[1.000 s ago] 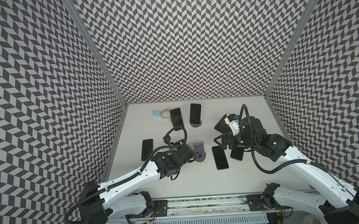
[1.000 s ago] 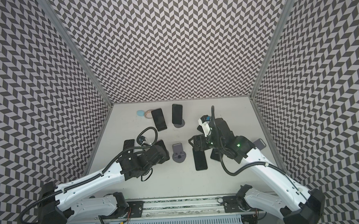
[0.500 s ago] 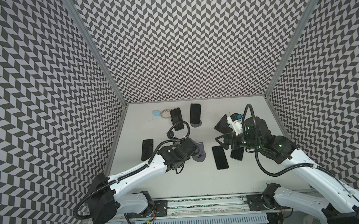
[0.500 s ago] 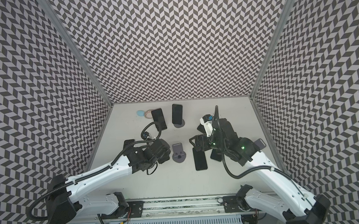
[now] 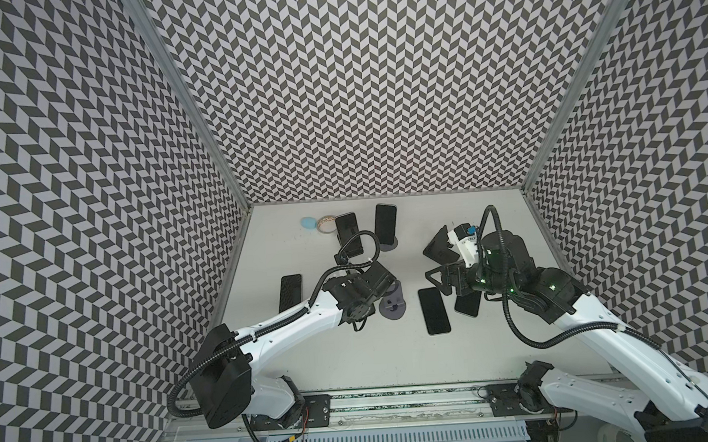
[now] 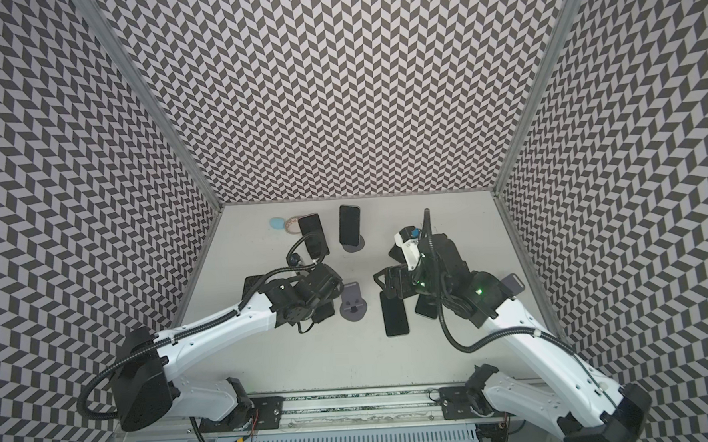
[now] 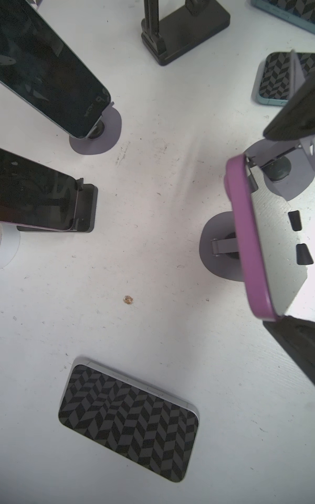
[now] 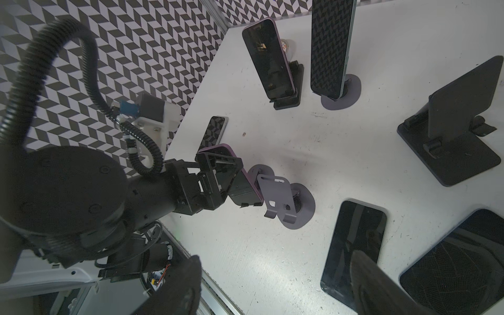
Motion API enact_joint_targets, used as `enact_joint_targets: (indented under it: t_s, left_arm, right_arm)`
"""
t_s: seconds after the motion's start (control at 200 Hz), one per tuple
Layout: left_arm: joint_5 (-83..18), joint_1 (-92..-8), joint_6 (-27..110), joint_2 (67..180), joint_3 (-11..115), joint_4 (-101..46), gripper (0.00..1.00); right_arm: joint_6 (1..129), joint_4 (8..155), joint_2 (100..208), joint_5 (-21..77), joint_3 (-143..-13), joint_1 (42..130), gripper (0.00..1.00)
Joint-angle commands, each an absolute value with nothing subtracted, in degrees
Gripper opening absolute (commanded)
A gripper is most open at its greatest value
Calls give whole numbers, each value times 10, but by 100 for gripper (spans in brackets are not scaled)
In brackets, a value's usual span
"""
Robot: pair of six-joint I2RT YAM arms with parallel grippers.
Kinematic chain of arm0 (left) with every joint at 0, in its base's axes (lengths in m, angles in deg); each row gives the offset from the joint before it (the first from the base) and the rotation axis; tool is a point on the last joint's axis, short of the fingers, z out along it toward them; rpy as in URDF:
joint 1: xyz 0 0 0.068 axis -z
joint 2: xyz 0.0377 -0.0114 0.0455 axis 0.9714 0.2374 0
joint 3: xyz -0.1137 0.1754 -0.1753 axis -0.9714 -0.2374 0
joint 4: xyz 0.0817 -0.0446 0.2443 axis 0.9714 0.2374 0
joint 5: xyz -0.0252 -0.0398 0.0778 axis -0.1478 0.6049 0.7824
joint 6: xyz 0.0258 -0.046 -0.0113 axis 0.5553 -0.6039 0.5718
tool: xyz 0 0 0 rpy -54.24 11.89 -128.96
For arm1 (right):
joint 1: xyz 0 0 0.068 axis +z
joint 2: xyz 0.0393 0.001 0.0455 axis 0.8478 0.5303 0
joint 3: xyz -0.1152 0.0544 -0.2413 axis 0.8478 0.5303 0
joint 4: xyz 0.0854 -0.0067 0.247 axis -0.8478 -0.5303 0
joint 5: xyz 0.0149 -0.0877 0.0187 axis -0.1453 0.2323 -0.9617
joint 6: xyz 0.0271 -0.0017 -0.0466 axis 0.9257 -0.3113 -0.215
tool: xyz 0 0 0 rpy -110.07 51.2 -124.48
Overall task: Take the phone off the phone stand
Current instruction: 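Lower the left gripper onto the purple-edged phone on the grey stand and close, then lift the purple-edged phone up off the grey round stand with the left gripper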
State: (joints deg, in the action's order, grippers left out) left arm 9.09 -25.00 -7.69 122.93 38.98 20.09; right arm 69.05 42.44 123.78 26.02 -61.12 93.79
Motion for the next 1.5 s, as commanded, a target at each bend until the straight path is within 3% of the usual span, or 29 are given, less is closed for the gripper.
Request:
enact_joint_targets:
  t_s: [0.0, 1.492]
  left_arm:
    - [101, -258, -71, 1242, 406, 189, 100]
    - [110, -279, -54, 1301, 409, 169, 86]
  right_arm:
    - [682, 443, 1241, 260, -622, 938, 83]
    - [660, 457, 1268, 266, -615, 938, 83]
